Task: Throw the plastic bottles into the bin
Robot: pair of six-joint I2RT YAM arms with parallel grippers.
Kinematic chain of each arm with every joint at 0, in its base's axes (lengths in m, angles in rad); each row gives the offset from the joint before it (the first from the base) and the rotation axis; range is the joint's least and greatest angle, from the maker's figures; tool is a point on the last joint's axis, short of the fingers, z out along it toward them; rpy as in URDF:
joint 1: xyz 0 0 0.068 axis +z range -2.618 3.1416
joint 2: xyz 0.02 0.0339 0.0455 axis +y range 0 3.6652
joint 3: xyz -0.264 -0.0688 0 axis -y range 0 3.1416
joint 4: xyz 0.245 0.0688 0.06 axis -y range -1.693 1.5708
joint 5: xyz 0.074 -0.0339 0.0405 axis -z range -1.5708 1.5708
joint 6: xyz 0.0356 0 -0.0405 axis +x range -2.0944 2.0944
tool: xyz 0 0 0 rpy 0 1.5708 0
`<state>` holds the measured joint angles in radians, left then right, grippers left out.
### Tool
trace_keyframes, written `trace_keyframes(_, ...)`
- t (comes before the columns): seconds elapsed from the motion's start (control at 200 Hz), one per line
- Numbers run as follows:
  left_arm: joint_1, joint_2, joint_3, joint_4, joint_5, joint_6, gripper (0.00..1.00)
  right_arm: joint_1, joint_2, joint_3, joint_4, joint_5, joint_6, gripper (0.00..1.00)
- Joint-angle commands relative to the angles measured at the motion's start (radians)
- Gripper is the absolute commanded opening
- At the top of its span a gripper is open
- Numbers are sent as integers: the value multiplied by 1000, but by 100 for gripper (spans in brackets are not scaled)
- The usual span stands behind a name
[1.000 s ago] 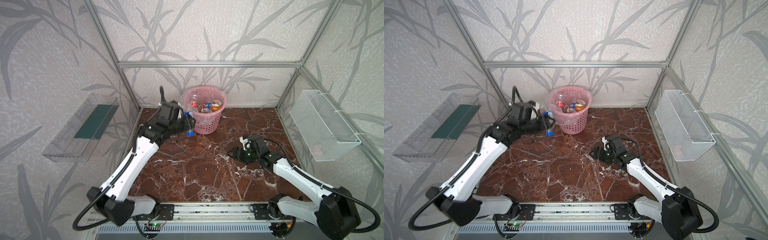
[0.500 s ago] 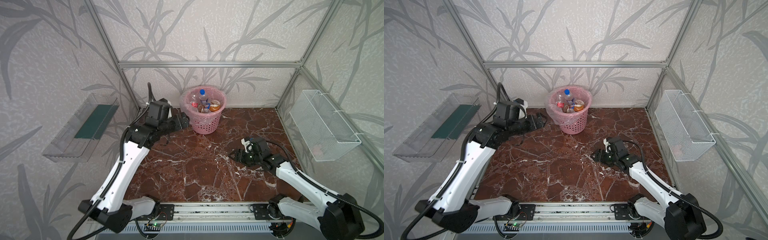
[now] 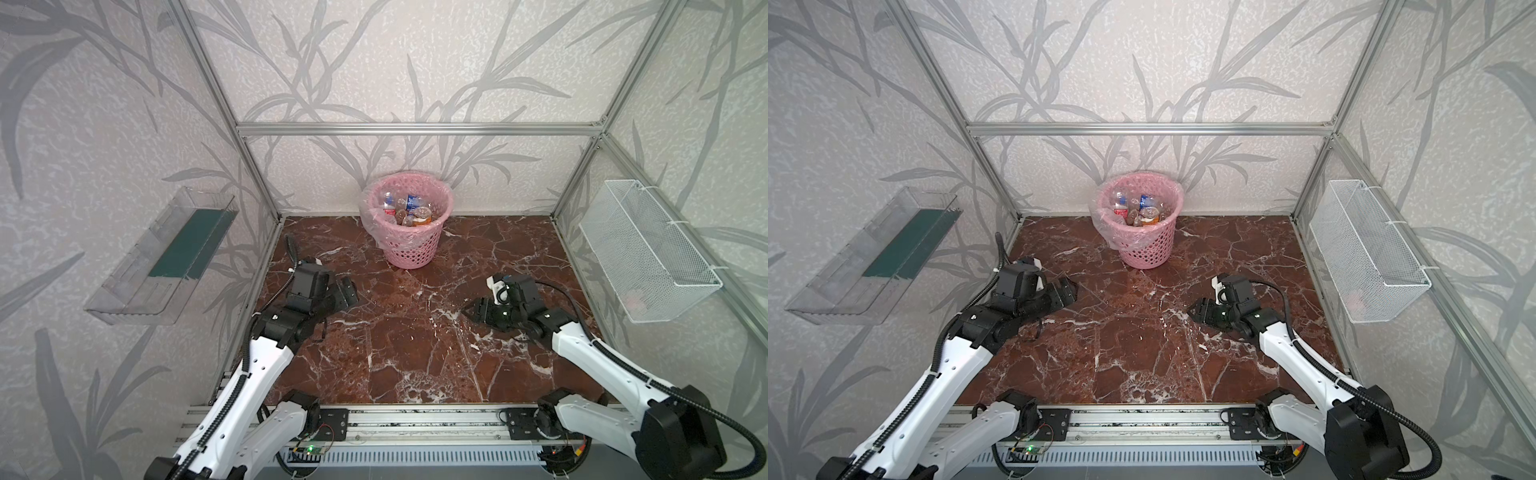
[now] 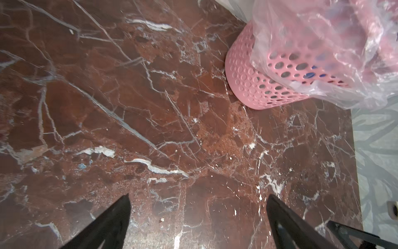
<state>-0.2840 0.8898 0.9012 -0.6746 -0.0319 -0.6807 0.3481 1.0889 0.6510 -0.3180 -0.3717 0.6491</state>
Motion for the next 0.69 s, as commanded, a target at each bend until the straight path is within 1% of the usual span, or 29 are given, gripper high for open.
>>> trace_keyframes(0.0,14,-33,-31,115,-152,11,98,-82,-55,33,-1,51,-113,70)
trace_keyframes(0.07,20,-48,-69,171,-238,24,98,-149,-71,30,22,66,-146,70)
trace_keyframes(0.15,24,-66,-119,238,-358,35,99,-203,-87,10,76,122,-180,70)
trace_keyframes(0.245,29,-83,-194,346,-495,69,99,-223,-104,-53,216,217,-246,72)
trace_keyframes(0.325,32,-96,-257,442,-581,115,100,-225,-106,-121,359,303,-313,76)
trace_keyframes(0.46,39,-111,-340,562,-685,221,100,-225,-111,-240,593,432,-438,82)
trace_keyframes(0.555,61,-99,-383,609,-738,280,100,-225,-97,-297,721,535,-479,83)
trace_keyframes(0.605,81,-87,-407,631,-749,294,100,-225,-72,-331,791,584,-479,83)
trace_keyframes(0.615,84,-86,-412,635,-749,295,100,-225,-66,-336,805,593,-528,84)
trace_keyframes(0.69,109,-67,-456,688,-750,293,100,-227,-9,-369,904,644,-528,84)
